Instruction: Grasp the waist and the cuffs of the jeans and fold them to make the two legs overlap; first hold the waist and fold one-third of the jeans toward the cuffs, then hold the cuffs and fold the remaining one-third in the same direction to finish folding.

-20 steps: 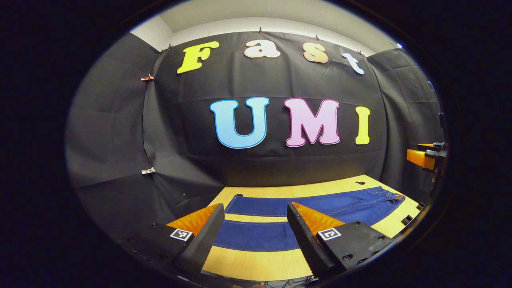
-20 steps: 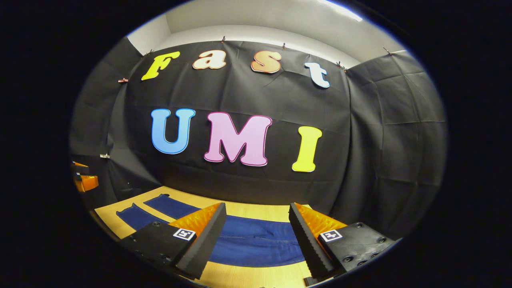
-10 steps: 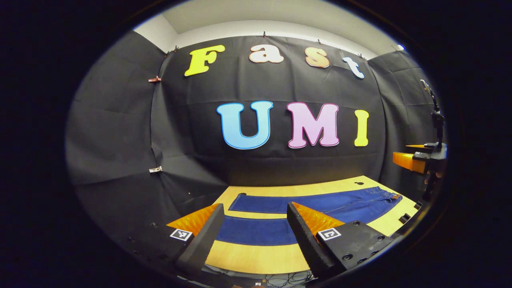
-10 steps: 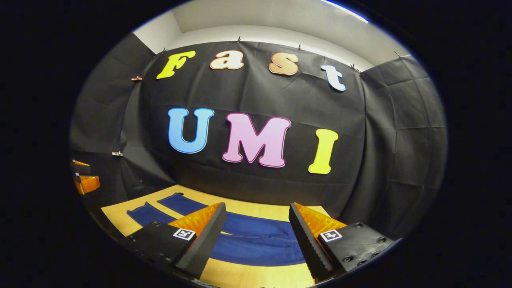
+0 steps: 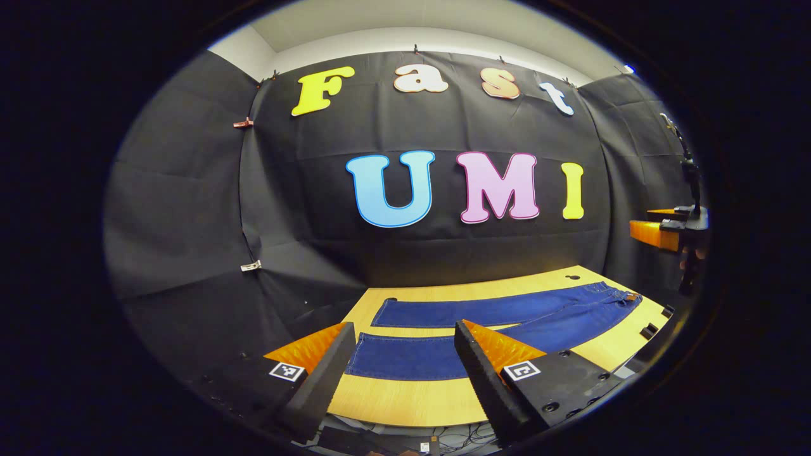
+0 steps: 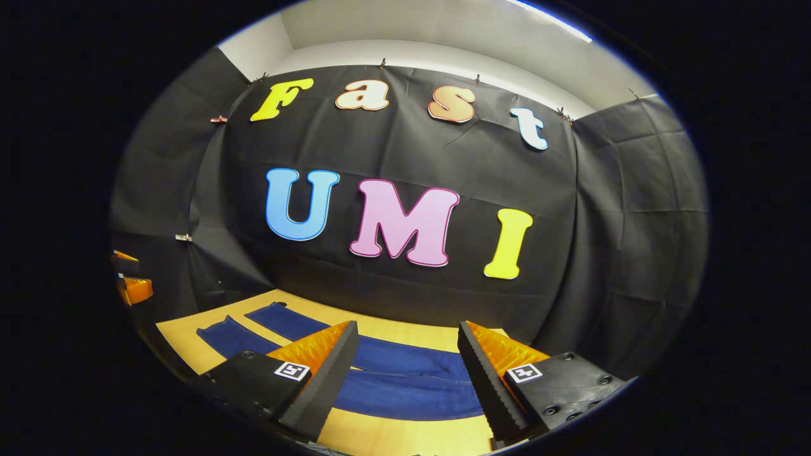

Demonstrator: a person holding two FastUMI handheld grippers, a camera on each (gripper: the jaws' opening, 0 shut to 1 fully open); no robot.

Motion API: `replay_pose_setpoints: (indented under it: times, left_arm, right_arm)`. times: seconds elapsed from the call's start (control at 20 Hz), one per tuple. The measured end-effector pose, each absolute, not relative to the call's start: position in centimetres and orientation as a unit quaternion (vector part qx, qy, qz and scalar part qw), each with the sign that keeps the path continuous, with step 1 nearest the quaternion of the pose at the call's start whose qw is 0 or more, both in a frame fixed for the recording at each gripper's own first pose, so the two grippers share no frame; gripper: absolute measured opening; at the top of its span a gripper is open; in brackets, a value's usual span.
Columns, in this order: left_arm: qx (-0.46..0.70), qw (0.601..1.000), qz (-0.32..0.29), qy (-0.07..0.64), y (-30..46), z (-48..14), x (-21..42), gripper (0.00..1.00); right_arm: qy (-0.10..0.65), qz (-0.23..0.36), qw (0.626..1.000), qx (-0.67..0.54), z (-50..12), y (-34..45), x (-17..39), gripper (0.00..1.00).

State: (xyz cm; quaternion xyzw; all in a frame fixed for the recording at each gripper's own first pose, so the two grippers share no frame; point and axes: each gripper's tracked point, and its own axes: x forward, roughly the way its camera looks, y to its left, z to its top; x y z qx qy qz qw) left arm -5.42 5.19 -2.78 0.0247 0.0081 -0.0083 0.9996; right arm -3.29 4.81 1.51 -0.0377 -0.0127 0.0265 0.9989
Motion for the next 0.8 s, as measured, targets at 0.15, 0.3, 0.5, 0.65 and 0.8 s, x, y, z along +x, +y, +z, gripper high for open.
replay_pose_setpoints:
  times: [0.15,0.3,0.5,0.65,0.8]
  left_arm:
    - [0.066,0.997,-0.019,0.023,6.7,-3.7,-3.4,0.98]
    - [0.126,0.991,-0.037,0.041,8.2,-5.0,-0.8,0.98]
    - [0.224,0.968,-0.054,0.1,11.8,-10.0,3.7,0.98]
    - [0.302,0.937,-0.074,0.158,14.3,-14.6,6.7,0.98]
    - [0.383,0.893,-0.107,0.209,16.0,-19.5,9.7,0.98]
  right_arm:
    - [-0.013,0.001,0.998,-0.059,1.4,2.1,-3.7,0.96]
    - [-0.005,-0.027,0.996,-0.086,0.7,-1.3,-3.7,0.96]
    - [0.013,-0.055,0.992,-0.113,-0.5,-5.1,-2.7,0.96]
    - [0.029,-0.069,0.99,-0.116,-1.5,-7.1,-1.5,0.99]
    - [0.054,-0.082,0.989,-0.114,-3.3,-8.6,0.0,0.96]
